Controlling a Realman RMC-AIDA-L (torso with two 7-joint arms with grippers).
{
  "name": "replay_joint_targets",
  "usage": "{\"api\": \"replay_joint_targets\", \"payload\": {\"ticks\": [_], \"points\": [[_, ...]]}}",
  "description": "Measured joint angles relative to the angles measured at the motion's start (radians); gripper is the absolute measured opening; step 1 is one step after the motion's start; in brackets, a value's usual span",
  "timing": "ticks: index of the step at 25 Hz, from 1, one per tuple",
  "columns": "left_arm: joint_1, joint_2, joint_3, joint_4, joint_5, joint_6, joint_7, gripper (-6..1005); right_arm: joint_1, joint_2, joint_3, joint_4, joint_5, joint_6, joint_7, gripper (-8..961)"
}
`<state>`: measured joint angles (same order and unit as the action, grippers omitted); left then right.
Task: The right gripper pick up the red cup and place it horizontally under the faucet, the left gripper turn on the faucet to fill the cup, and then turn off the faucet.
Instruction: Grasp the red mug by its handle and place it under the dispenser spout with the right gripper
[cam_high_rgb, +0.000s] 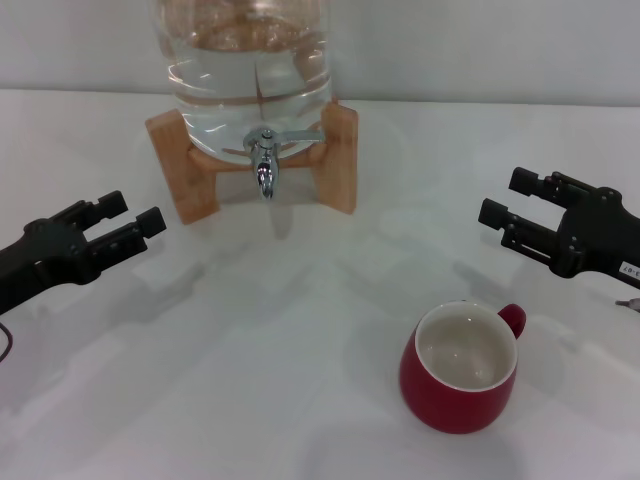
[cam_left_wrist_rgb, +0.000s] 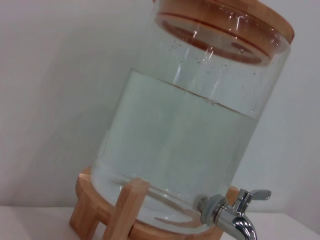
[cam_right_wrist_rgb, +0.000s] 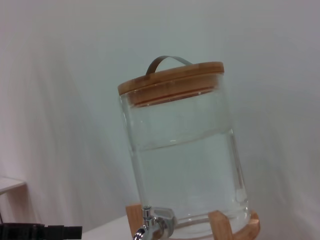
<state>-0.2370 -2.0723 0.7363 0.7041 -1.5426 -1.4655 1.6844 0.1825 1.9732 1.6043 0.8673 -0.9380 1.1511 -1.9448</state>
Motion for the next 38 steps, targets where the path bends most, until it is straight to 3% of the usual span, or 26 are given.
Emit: {"api": "replay_joint_targets", "payload": {"ticks": [29,32,38], "points": [[-0.004,0.000,0.000,0.000,-0.001,-0.001,0.000,816,-0.011,-0.002,0.003,-0.005,-0.003,-0.001,-0.074,633],[-0.004,0.000,0.000,0.000,0.001,-0.001,-0.002,816,-0.042,-0.007,0.026,-0.002,-0.011,0.000,-0.132,633],[-0.003,0.000,0.000,0.000,0.000,-0.004,-0.007,815,-0.152,0.013,0.081,0.015,-0.014,0.007,-0.305,633]]}}
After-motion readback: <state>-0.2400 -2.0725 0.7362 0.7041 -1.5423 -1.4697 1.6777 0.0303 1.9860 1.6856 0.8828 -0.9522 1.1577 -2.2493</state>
